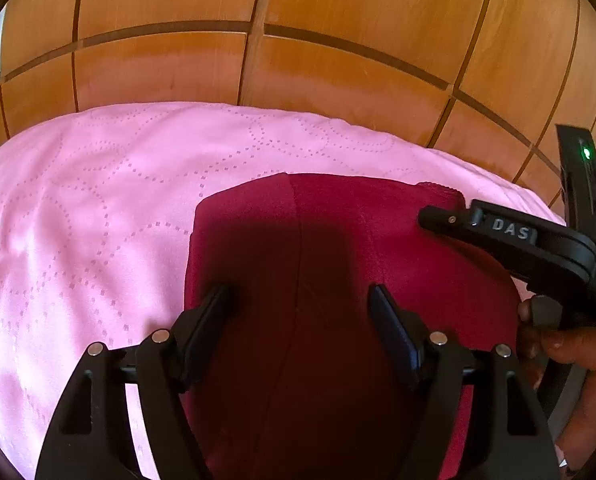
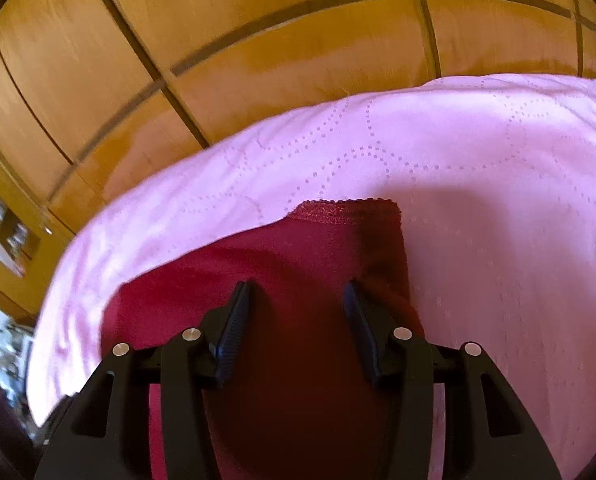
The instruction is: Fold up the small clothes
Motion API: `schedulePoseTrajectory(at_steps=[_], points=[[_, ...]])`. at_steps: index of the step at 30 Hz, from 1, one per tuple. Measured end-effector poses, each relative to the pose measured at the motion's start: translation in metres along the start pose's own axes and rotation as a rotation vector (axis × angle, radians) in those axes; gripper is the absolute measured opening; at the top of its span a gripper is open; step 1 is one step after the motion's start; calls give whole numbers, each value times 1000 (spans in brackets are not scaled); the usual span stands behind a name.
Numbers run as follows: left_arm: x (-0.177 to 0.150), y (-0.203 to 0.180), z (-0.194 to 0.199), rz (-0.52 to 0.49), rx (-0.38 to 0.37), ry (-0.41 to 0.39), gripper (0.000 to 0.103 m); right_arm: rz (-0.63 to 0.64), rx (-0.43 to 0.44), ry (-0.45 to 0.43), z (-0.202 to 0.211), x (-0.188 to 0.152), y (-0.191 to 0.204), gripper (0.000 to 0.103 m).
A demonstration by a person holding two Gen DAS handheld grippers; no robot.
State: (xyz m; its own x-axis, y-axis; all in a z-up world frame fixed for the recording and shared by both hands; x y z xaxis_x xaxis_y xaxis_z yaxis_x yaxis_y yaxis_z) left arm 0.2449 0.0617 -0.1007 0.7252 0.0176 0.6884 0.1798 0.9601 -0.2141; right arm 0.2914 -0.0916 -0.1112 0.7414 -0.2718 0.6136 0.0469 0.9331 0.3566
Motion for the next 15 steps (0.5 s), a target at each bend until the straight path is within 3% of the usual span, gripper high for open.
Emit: schedulePoseTrajectory(at_steps=[1, 2, 4, 7, 15], points=[[-2, -1, 6, -4, -5, -3, 78, -17, 32, -17, 8, -1, -1, 48], [-2, -3, 11, -10, -12, -3, 84, -25, 53, -27, 12, -1, -2, 55], [-6, -5, 24, -28, -7, -15, 87, -29, 95, -54, 29, -3, -1, 75], [-14, -1, 38, -9, 15, -24, 88, -12, 58, -69, 54, -16, -5, 77], [-50, 29, 53, 184, -27, 8, 90, 28, 30, -38, 97, -63, -22, 77]])
Point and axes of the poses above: each gripper's, at about its wrist camera, not at the fingertips, and z roughly against the way its jaws point, y to its left, x to its top, the point moved 6 cm from there along -z, roughly the way its jaws point
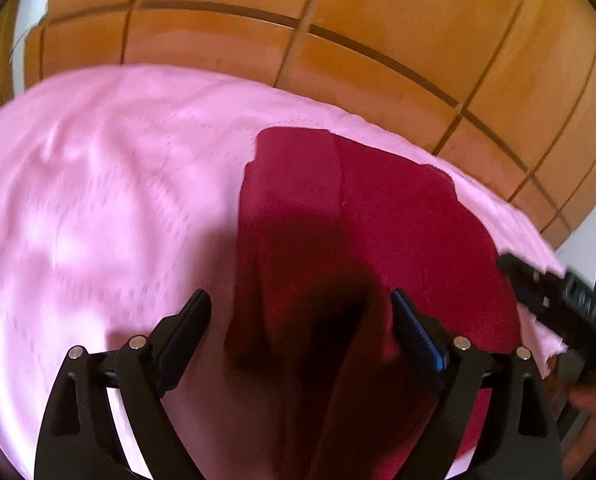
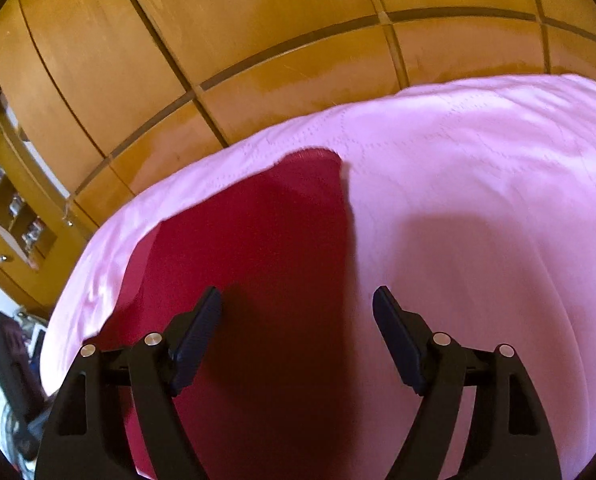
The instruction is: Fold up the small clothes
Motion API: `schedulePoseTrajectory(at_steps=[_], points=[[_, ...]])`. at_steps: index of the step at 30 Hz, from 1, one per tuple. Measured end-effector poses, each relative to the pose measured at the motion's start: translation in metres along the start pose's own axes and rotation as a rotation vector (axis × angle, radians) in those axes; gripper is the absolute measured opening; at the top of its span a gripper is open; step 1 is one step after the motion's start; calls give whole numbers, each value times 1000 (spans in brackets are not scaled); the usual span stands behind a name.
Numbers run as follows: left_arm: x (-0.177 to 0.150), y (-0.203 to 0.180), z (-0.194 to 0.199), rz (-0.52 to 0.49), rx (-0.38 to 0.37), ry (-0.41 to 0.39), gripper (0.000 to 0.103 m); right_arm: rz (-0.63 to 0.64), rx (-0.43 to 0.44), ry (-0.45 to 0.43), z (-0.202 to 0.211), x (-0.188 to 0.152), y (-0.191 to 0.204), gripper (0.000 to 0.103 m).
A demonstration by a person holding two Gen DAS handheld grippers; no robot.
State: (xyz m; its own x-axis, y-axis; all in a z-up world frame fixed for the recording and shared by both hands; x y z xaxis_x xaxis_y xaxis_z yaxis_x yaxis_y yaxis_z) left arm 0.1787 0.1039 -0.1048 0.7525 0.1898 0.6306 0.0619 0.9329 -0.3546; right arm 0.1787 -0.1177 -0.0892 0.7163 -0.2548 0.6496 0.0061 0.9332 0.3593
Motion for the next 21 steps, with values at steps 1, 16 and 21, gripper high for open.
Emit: schedulePoseTrajectory(at_steps=[1, 16, 21], points=[[-2, 1, 6, 16, 7, -8, 90, -7, 7, 6, 5, -6, -3, 77], [73, -163, -45, -468, 43, 21, 91, -59, -74, -1, 48, -52, -31, 77], [81, -174, -110, -472, 109, 136, 75, -13, -146, 17, 44, -53, -42, 77]])
Point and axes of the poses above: each gripper's, at about its wrist camera, not at the fingertips, and z roughly against the way its jaws point, y to its left, x to its top, the point moved 6 cm from there along -z, roughly the way its jaws point
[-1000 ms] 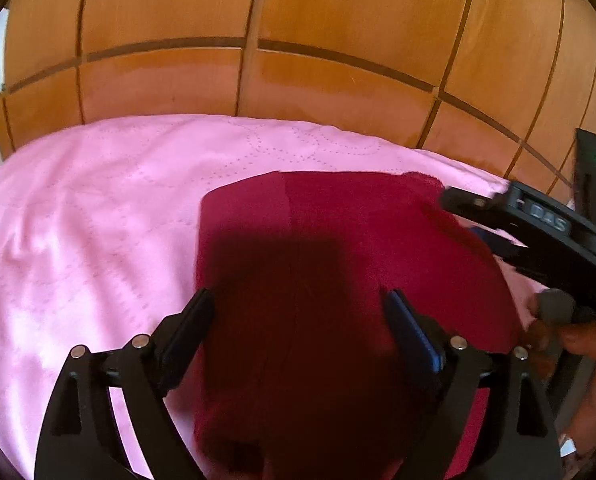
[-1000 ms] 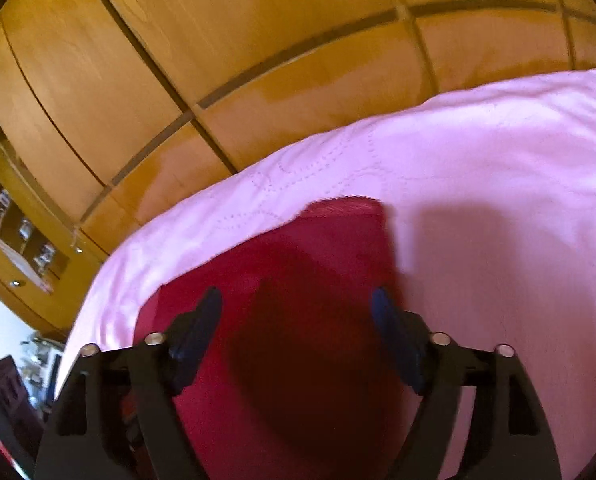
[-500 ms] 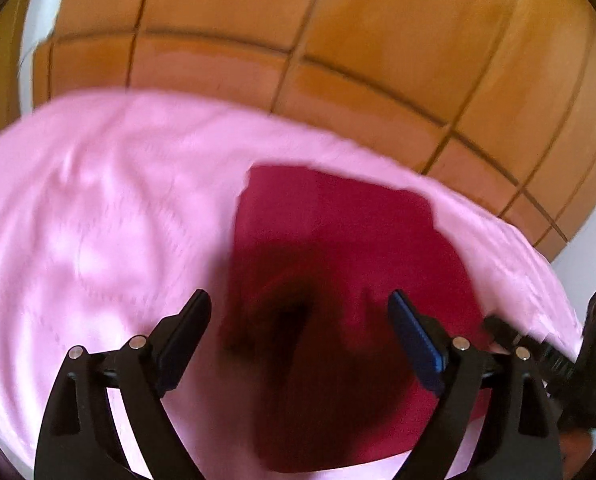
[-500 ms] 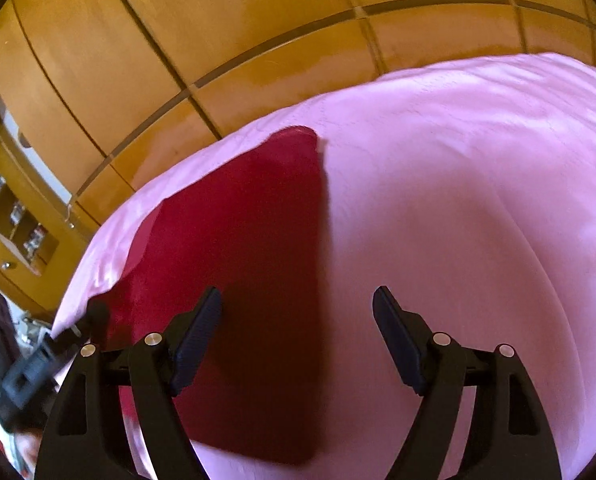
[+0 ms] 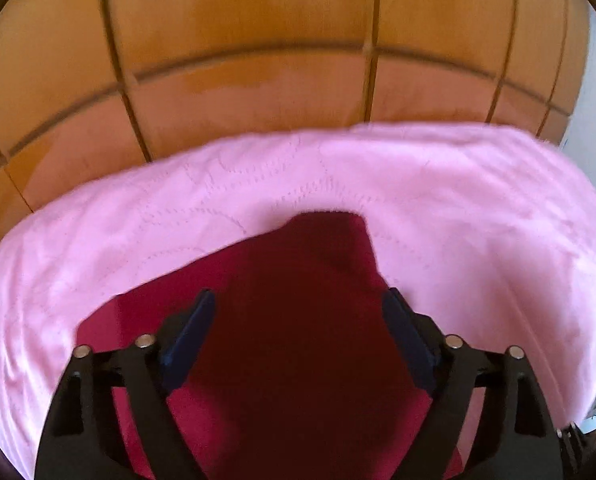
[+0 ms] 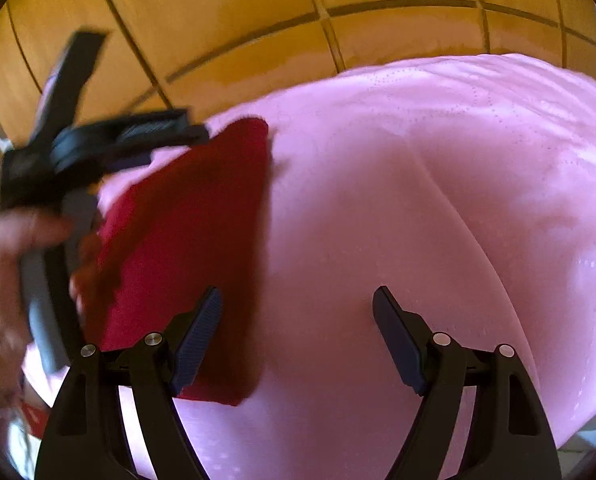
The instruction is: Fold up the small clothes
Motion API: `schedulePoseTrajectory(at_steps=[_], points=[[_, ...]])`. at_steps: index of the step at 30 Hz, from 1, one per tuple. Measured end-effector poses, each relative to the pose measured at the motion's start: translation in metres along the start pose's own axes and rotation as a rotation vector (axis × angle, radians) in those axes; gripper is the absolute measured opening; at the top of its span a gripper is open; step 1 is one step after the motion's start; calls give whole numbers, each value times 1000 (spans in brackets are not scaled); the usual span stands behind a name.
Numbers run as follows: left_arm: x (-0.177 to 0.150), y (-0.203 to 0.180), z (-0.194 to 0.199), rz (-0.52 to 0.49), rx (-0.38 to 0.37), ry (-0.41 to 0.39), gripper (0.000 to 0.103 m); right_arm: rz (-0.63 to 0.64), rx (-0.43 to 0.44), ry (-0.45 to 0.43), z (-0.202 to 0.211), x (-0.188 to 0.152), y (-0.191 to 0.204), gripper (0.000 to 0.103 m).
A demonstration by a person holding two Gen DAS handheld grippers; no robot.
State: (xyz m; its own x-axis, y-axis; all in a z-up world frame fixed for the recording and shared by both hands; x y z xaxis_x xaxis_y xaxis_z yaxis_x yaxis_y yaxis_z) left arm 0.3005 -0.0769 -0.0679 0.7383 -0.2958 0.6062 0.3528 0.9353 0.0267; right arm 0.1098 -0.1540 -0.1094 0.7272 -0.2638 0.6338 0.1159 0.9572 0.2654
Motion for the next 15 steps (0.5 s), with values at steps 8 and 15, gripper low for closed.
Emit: schedulePoseTrajectory(at_steps=[8, 15], points=[[1, 17, -63, 91, -26, 126, 79, 216, -132, -42, -17, -14, 9, 76], [-5, 25, -38, 127, -75, 58, 79, 219, -82, -78, -17, -14, 4, 76]])
Point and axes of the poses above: each gripper's, at about its wrist camera, not at the fingertips, and z roughly against the way its jaws point, y to its left, x to its top, the point moved 6 cm from there along -z, roughly the way its jaws point
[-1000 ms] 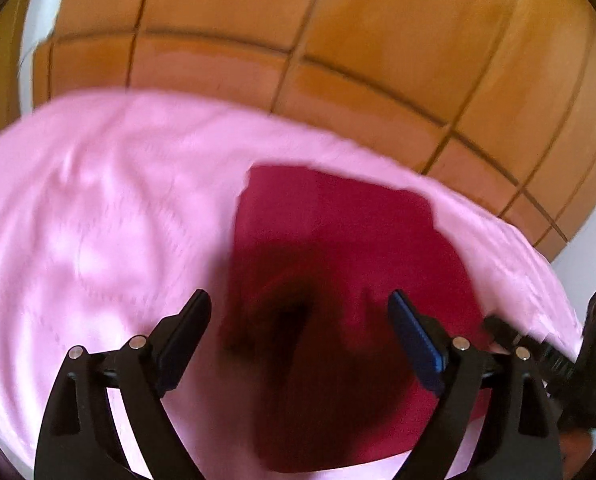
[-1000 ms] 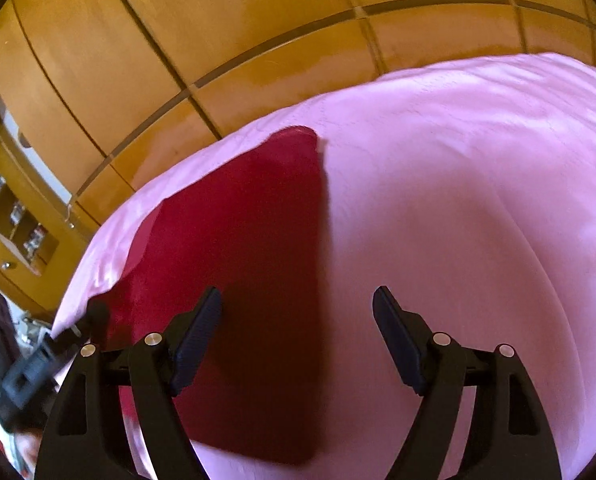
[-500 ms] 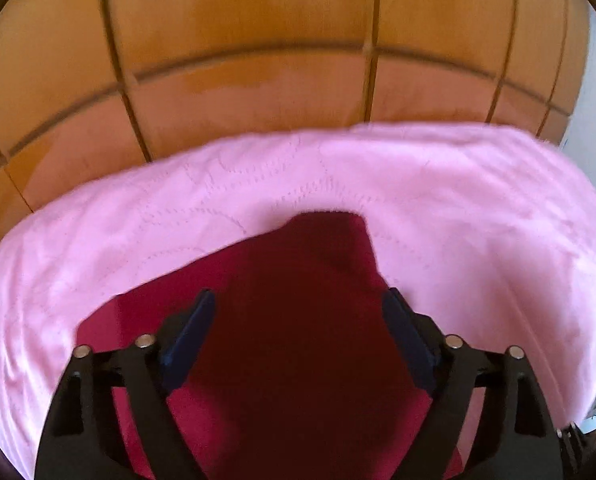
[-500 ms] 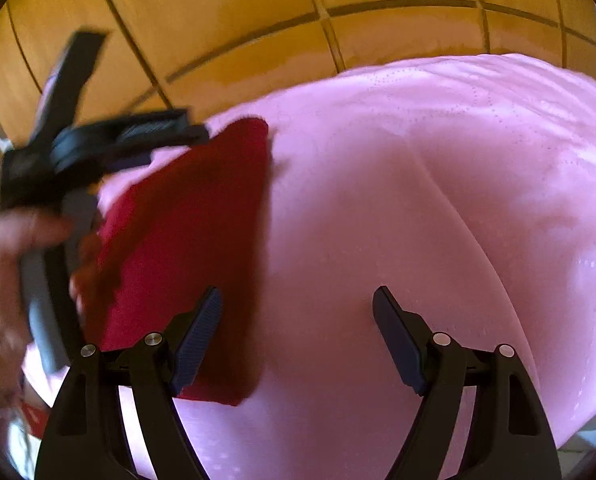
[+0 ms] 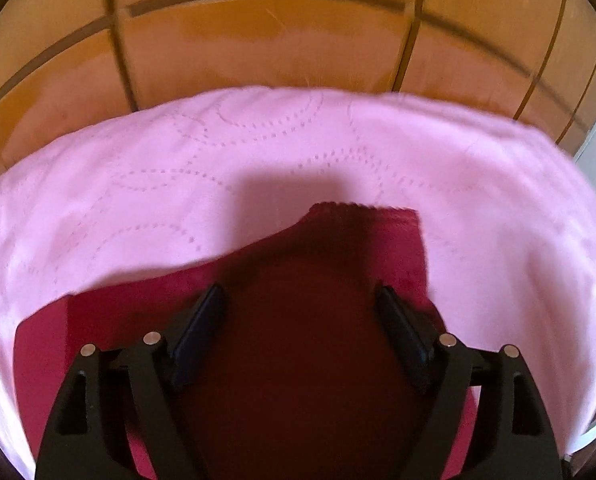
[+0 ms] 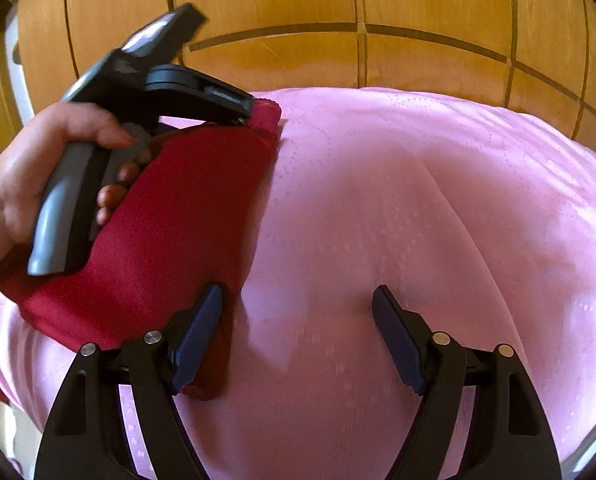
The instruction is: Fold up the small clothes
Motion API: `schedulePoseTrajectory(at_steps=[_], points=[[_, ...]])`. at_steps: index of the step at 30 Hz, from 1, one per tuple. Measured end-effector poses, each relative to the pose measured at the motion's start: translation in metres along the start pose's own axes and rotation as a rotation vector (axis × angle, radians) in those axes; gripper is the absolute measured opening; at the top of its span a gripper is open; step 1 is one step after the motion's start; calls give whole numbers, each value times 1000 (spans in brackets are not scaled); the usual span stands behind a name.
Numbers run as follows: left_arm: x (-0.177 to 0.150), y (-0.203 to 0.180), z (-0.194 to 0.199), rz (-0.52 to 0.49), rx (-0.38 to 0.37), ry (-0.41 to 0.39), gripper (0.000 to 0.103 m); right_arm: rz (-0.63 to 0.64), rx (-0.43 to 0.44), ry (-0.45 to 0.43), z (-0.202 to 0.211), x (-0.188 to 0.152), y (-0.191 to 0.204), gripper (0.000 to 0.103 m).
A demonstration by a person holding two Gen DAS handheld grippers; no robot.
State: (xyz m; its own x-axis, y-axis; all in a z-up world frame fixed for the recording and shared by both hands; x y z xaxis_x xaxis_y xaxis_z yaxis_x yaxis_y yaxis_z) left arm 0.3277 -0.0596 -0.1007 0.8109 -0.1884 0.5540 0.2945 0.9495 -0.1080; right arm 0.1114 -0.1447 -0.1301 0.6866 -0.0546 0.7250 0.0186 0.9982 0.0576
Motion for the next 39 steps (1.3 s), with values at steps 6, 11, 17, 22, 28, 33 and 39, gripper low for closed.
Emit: schedulePoseTrajectory(at_steps=[6, 11, 17, 22, 28, 33, 39], points=[[-35, 17, 74, -8, 3, -135, 90, -68, 70, -3, 6, 0, -5, 77], [-76, 64, 104, 58, 94, -181, 90, -89, 69, 32, 7, 3, -5, 78], [-125, 118, 93, 196, 72, -120, 92, -99, 62, 66, 8, 5, -4, 79], [-141, 134, 89, 360, -84, -124, 95, -105, 57, 89, 11, 4, -6, 81], [-148, 124, 88, 345, -117, -106, 100, -122, 64, 102, 15, 4, -10, 83], [-151, 117, 93, 361, -139, -99, 100, -110, 54, 112, 14, 5, -9, 86], [-151, 118, 97, 380, -161, -88, 100, -107, 51, 119, 14, 7, -10, 86]])
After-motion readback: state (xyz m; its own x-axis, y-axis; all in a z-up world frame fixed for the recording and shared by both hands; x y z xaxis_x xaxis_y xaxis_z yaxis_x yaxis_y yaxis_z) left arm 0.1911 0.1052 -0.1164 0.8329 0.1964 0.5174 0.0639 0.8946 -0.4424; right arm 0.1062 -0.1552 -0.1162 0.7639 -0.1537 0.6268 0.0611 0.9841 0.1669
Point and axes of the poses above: each gripper's, at about its wrist camera, not at the fingertips, and z roughly against the way its jaws point, y to its left, x to its top, the point moved 6 cm from there along -z, roughly the way its jaws point
